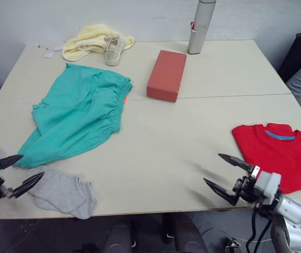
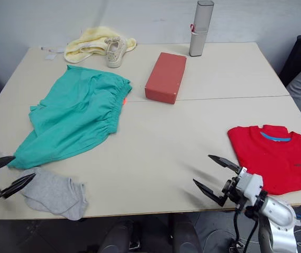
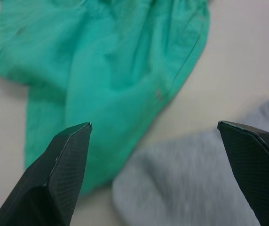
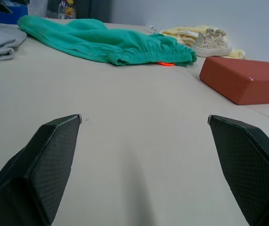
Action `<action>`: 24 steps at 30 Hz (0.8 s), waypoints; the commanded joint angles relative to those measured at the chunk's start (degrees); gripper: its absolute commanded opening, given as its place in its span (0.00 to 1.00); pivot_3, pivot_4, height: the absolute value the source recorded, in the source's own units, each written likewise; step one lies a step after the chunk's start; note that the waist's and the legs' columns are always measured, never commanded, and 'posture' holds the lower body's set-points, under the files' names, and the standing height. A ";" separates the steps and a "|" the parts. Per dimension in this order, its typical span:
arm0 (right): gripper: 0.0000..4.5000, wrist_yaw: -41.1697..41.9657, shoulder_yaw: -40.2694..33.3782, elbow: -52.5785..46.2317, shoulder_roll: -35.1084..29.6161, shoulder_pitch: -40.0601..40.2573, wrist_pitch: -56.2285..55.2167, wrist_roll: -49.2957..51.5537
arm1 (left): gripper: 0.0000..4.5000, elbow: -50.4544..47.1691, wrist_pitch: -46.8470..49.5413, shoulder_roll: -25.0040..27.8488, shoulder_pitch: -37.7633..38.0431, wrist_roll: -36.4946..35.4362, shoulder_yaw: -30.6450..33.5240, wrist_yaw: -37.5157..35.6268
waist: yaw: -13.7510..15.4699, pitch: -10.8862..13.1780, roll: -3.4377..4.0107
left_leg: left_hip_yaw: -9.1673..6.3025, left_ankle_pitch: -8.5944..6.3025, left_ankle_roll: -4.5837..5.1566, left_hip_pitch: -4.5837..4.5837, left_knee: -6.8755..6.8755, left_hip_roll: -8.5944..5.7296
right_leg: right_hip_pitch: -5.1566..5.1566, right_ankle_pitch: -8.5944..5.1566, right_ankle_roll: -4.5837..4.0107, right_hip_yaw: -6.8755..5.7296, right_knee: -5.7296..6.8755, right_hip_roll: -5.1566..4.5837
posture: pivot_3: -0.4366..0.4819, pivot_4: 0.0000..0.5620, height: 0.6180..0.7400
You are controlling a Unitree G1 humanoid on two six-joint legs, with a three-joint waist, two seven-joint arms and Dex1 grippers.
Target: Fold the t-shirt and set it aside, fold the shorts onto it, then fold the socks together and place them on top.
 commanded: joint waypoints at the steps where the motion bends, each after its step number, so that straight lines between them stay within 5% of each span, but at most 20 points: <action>1: 0.98 -1.33 -2.77 -7.74 -1.57 3.66 0.10 4.07 | 1.00 -1.69 9.33 4.04 -11.93 4.40 -11.43 4.43 | 0.25 0.01 0.02 | -0.02 0.03 -0.01 0.02 0.00 -0.03 | 0.04 0.01 0.01 -0.01 0.02 0.00 | 0.48 0.27 1.00; 8: 0.99 -6.13 -2.92 -13.25 -2.22 7.53 2.01 2.44 | 0.96 7.84 10.39 5.69 -29.67 17.95 -29.13 6.28 | -0.41 0.00 -0.04 | 0.27 0.32 -0.15 0.12 -0.12 0.08 | -0.04 0.02 0.07 0.13 0.03 0.32 | 0.48 0.27 1.00; 16: 1.00 -14.37 -2.98 -20.27 -4.08 6.54 9.50 1.50 | 0.45 15.45 12.14 3.05 -38.34 20.68 -37.73 0.64 | 0.16 -0.02 -0.09 | 0.36 0.37 -0.10 0.24 -0.10 0.03 | 0.00 0.01 0.07 0.24 0.09 0.33 | 0.48 0.27 1.00; 22: 1.00 -16.26 -3.34 -20.37 -4.96 4.91 11.24 0.84 | 0.03 18.89 11.37 0.77 -40.40 20.54 -38.00 -1.05 | 0.76 -0.02 -0.09 | 0.36 0.40 -0.02 0.32 -0.03 -0.02 | 0.09 0.02 0.08 0.25 0.15 0.28 | 0.48 0.27 1.00; 24: 1.00 -16.59 -3.40 -20.14 -5.06 4.58 11.36 0.76 | 0.01 19.93 9.58 0.16 -40.84 20.32 -37.41 -1.39 | 1.03 -0.02 -0.08 | 0.36 0.40 0.00 0.34 -0.01 -0.02 | 0.10 0.02 0.08 0.27 0.20 0.28 | 0.48 0.27 1.00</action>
